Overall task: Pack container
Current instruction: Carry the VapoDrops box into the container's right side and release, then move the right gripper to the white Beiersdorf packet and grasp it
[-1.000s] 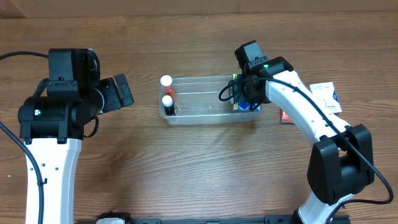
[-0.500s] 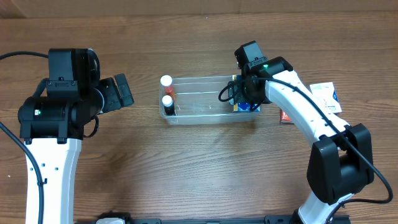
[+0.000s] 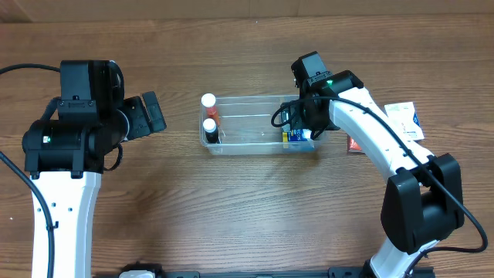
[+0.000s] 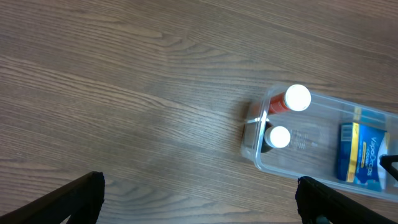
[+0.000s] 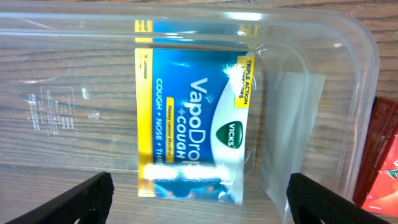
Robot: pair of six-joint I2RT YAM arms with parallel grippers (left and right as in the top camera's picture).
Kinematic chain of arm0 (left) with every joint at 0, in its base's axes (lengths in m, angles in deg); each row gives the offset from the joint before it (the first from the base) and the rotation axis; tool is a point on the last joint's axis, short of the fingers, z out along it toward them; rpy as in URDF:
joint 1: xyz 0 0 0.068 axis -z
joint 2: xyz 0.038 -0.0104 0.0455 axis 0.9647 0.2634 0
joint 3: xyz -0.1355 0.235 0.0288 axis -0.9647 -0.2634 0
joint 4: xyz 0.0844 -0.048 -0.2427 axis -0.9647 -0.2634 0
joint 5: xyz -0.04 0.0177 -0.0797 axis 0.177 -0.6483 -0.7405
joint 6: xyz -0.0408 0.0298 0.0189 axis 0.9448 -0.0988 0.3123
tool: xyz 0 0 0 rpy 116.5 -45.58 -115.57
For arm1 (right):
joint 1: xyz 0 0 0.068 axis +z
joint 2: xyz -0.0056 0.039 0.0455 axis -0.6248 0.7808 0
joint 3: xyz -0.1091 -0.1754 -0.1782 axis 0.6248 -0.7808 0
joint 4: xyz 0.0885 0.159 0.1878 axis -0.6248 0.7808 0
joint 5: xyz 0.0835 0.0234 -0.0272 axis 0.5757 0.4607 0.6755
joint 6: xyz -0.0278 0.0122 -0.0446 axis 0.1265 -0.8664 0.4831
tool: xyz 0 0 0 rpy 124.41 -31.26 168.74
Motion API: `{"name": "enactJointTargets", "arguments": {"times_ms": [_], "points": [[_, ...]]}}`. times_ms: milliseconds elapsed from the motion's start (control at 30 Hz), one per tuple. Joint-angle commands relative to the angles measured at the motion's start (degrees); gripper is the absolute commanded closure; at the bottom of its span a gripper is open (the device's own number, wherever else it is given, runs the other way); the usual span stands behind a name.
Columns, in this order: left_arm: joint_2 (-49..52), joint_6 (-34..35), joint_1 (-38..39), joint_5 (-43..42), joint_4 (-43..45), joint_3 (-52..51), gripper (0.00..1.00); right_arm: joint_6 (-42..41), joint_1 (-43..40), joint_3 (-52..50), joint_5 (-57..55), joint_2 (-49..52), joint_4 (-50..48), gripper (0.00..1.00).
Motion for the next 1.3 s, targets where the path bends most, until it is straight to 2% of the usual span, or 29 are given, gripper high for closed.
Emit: {"name": "enactJointTargets", "arguments": {"times_ms": [0, 300, 533, 667, 767, 933, 1033, 1267], "points": [[0.17, -1.11, -0.22, -0.44, -0.11, -0.59, 0.0, 0.15, -0.26, 0.02, -0.59, 0.39, 0.09, 0.07], [0.17, -1.11, -0.22, -0.44, -0.11, -0.59, 0.0, 0.15, -0.26, 0.66, -0.83, 0.33, -1.57, 0.06], [0.17, -1.33, -0.22, -0.44, -0.17, -0.59, 0.0, 0.15, -1.53, 16.33, -10.21, -3.96, 3.56, 0.0], [0.17, -1.33, -0.22, -0.44, -0.15, -0.59, 0.0, 1.7, -7.15, 25.83, -13.57, -6.64, 6.64, 0.0], [0.17, -1.33, -0.22, -0.42, -0.13, -0.59, 0.0, 5.25, -15.52, 28.96, -11.56, -7.37, 8.7, 0.0], [0.17, -1.33, -0.22, -0.42, 0.0, -0.59, 0.0, 12.5, -29.05, 26.6, -2.19, -5.62, 13.14, 0.0], [0.17, -1.31, -0.22, -0.44, 0.39, -0.59, 0.0, 20.15, -34.77, 22.8, 0.59, -3.61, 14.95, 0.0], [0.17, -1.36, -0.22, -0.44, 0.5, -0.59, 0.0, 30.62, -40.74, 9.64, 0.59, -2.69, 5.97, 0.0]]}}
